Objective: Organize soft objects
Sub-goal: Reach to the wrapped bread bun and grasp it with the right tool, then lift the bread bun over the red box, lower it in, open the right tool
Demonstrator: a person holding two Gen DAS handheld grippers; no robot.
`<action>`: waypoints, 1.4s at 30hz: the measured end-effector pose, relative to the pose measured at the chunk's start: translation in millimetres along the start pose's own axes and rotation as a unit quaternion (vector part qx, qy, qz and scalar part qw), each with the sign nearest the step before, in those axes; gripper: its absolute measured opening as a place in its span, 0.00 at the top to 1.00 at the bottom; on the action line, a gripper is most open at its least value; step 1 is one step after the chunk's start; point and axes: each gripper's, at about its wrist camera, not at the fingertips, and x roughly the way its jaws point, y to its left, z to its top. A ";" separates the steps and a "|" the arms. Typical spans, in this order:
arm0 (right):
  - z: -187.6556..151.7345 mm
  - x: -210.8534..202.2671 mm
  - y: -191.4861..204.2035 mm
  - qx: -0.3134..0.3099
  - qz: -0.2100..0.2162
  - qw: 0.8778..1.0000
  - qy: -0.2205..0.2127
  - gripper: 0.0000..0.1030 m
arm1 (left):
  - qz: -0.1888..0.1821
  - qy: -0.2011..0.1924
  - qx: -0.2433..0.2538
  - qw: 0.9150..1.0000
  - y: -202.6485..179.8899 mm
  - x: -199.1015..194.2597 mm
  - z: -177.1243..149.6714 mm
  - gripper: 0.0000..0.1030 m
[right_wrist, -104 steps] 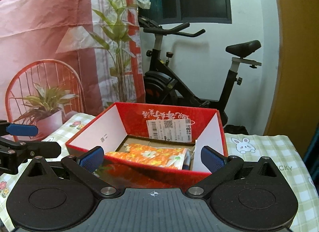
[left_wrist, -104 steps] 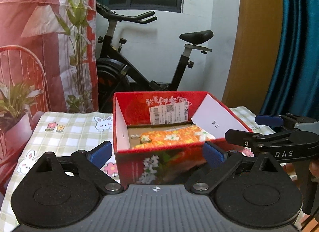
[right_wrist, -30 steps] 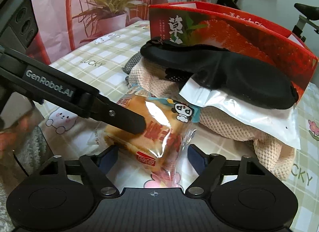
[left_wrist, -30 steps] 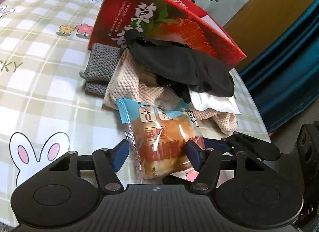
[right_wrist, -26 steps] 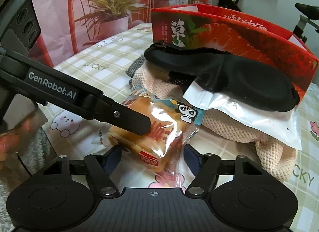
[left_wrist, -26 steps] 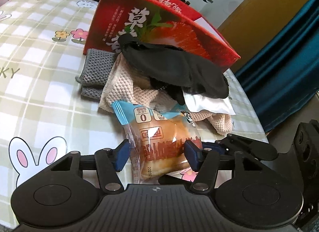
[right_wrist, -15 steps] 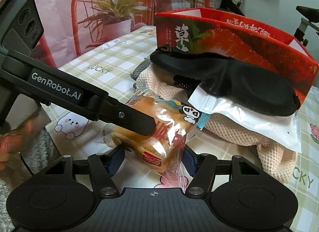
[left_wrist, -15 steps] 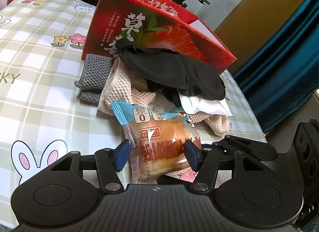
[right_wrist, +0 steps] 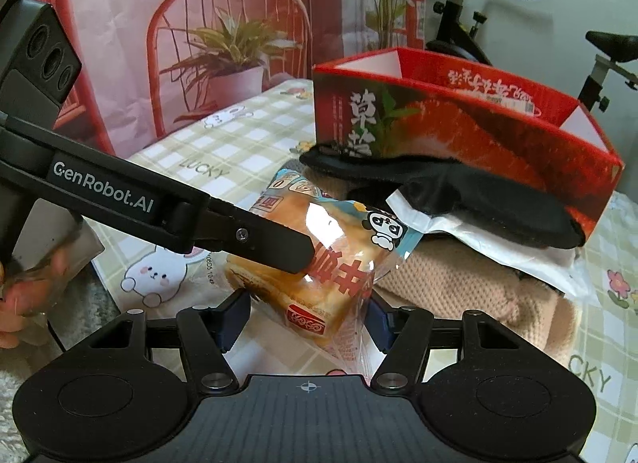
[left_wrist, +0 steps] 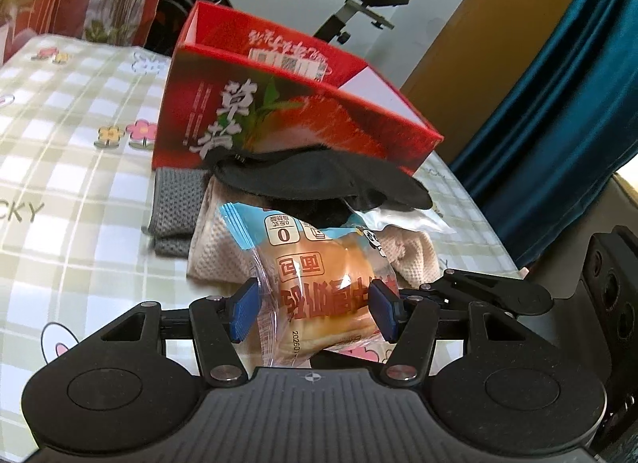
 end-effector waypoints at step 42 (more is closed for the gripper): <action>101.4 -44.9 -26.0 -0.072 -0.052 0.991 -0.103 0.45 | -0.030 -0.099 0.061 0.993 -30.5 -30.7 94.2 0.41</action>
